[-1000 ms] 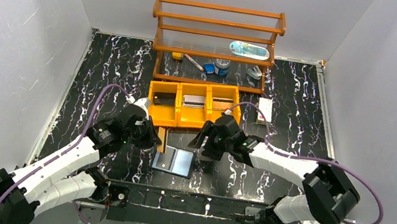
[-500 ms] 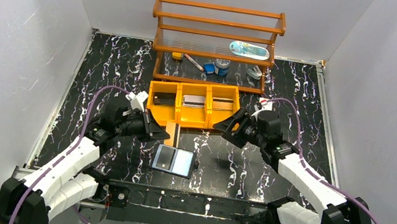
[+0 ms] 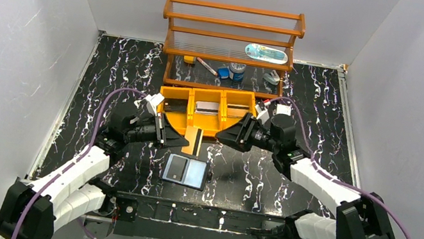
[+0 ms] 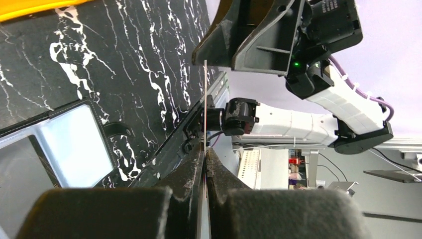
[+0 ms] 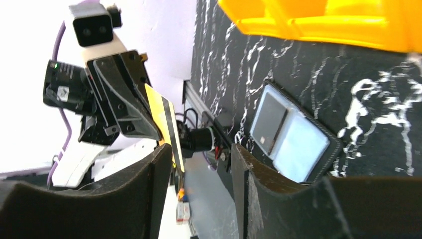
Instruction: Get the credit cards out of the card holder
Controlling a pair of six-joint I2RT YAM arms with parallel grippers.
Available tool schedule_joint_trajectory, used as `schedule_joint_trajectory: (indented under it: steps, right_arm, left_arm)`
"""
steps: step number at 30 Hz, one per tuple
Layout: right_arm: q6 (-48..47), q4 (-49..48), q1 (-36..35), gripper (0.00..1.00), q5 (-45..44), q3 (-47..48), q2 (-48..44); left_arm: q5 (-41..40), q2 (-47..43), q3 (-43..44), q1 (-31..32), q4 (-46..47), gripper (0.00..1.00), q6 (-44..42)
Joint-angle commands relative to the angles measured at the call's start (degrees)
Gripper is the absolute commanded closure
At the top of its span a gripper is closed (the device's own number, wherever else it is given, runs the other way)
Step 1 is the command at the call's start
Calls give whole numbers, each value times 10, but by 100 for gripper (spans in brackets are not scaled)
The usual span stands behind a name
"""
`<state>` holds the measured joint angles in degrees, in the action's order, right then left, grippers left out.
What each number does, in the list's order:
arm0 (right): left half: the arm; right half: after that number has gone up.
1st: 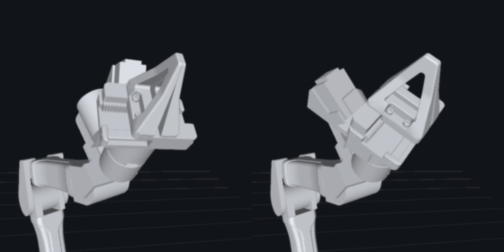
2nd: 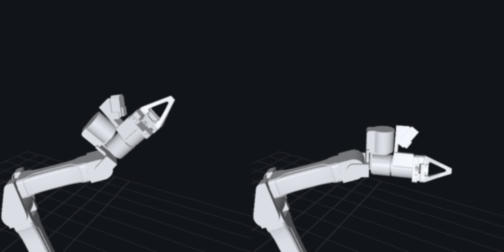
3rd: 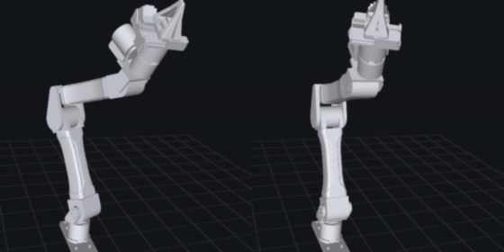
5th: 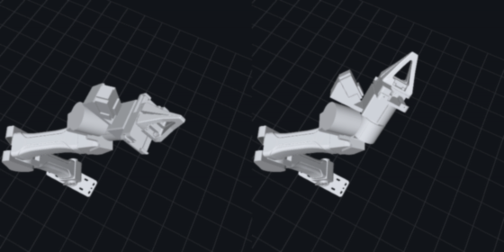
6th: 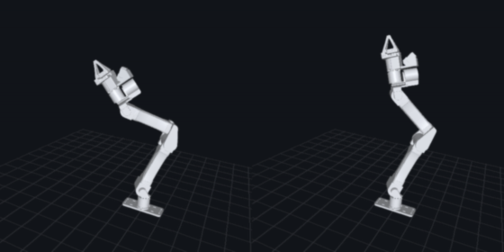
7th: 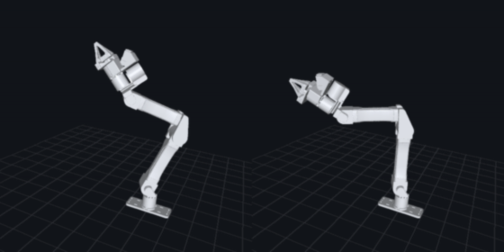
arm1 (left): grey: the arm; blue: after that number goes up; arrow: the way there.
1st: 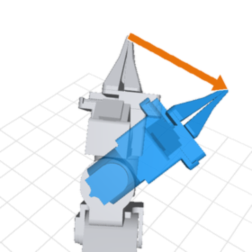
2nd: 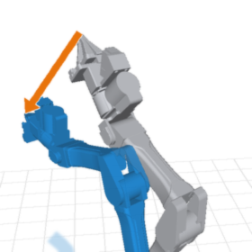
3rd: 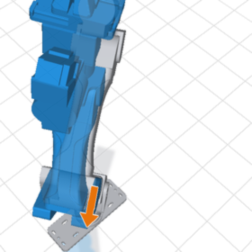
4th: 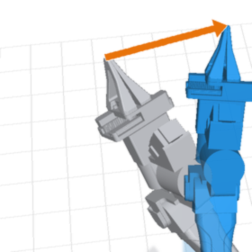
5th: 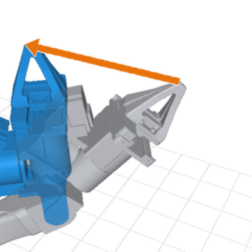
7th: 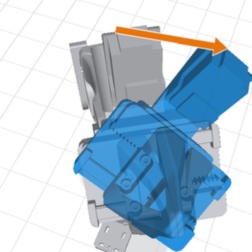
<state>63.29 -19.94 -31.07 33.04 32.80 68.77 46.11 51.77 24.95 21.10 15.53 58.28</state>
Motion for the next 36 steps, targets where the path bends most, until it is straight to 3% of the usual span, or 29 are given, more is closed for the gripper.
schedule_joint_trajectory:
  steps: [1, 12, 20, 25, 36]
  right_arm:
    - [34, -128, -30, 46, 45, 7, 21]
    - [83, -265, -97, 57, 45, 15, 96]
    - [130, -360, -100, 73, 61, -3, 120]
    - [135, -361, -100, 82, 58, -15, 122]
    - [148, -387, -99, 82, 71, -21, 125]
  left_arm:
    - [43, -1, 3, -3, 48, 100, 16]
    - [53, -2, -9, -3, 90, 100, 46]
    - [58, 5, -15, -4, 102, 100, 50]
    - [50, 6, -18, -4, 100, 100, 49]
    - [42, 4, -40, -3, 137, 100, 72]
